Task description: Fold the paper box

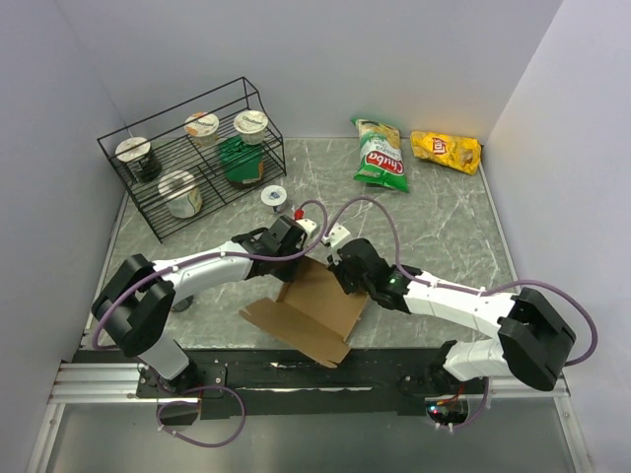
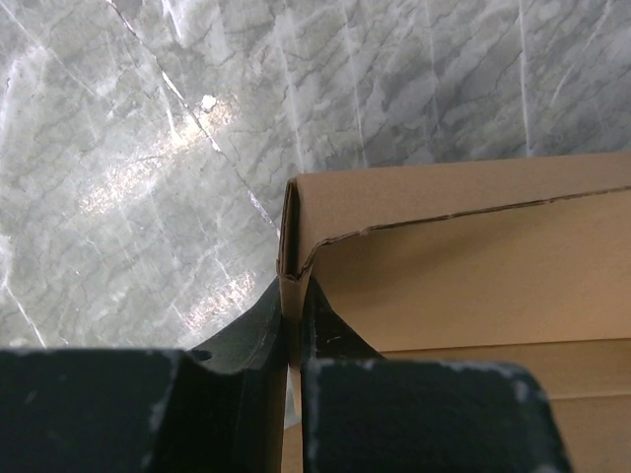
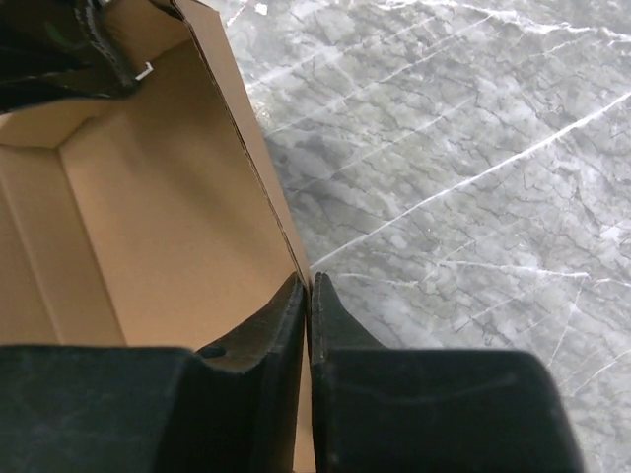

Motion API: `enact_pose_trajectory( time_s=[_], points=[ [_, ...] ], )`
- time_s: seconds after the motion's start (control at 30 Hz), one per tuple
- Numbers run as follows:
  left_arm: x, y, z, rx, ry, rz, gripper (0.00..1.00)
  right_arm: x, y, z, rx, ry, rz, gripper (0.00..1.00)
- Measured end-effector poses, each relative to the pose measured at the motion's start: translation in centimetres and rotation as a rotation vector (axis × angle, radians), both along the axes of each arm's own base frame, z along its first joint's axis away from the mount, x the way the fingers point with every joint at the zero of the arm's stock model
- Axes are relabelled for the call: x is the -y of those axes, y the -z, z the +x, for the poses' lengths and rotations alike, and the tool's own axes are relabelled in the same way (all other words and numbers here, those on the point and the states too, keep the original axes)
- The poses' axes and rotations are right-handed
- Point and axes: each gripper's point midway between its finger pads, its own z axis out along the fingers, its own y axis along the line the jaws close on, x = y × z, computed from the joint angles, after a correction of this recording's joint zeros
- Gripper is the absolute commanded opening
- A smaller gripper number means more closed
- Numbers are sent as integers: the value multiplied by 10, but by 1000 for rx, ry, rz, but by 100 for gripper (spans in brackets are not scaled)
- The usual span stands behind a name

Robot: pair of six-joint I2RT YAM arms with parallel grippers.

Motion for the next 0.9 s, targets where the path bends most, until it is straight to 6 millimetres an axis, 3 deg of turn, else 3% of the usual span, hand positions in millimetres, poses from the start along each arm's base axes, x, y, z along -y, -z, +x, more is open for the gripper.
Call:
enact_pose_trajectory(
  time_s=[0.03,0.1,0.13,0.3,0.4,0.53,0.77,0.9],
  points=[
    [0,1,0,-2,0,2,31,0,2,0,0,3,-8,3],
    [-1,1,0,-5,-3,1,48,1,5,0,-5,8,-19,1],
    [-1,0,1,-4,-5,-2,64,2,8,-1,-13,17,-27,1],
    [6,-17,11,18,-22,-52,91,11,13,1,-26,77,-47,0],
    [8,-43,24,62,-41,-109,99,16,15,1,-32,118,-50,0],
    [3,-88,41,147,-75,-197,96,24,18,1,-55,194,-44,0],
    [-31,-178,84,345,-243,-323,96,48,29,2,-110,403,-35,0],
    [-50,-220,88,429,-317,-396,96,58,30,5,-127,538,10,5]
  ],
)
